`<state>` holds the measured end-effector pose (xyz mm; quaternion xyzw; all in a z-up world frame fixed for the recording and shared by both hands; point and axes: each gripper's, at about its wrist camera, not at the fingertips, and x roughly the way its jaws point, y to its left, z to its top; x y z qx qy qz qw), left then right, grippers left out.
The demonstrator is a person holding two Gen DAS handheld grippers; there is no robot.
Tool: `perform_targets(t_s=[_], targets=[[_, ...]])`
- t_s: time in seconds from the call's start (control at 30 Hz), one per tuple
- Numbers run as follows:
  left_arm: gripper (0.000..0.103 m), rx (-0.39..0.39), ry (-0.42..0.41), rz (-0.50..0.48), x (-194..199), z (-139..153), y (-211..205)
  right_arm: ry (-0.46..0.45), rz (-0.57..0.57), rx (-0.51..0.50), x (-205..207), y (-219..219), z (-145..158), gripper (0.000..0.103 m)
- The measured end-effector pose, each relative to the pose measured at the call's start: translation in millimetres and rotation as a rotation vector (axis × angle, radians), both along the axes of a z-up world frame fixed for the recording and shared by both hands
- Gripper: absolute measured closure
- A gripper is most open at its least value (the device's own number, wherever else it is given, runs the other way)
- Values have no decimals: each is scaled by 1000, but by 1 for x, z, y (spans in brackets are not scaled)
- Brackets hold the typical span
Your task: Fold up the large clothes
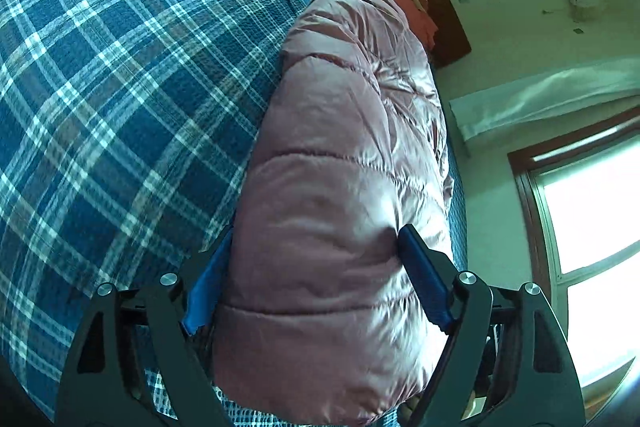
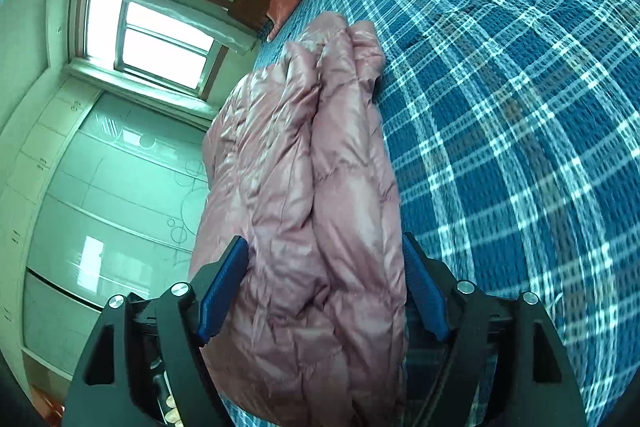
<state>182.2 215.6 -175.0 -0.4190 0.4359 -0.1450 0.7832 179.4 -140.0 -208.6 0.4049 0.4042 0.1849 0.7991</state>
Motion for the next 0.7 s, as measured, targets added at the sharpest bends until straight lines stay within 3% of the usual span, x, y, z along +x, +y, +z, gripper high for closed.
perform_targets(t_s=[0.07,0.17,0.7], targets=[[38,22,-13,6,-6,4,-4,18,10,23,-4,8,1,51],[48,35,-26,6,-14,12,-5,6,7,46,-20,13,8,65],[48,79,-44,19,-26,-1,-3,14,-19,118,-45,6,-22,67]])
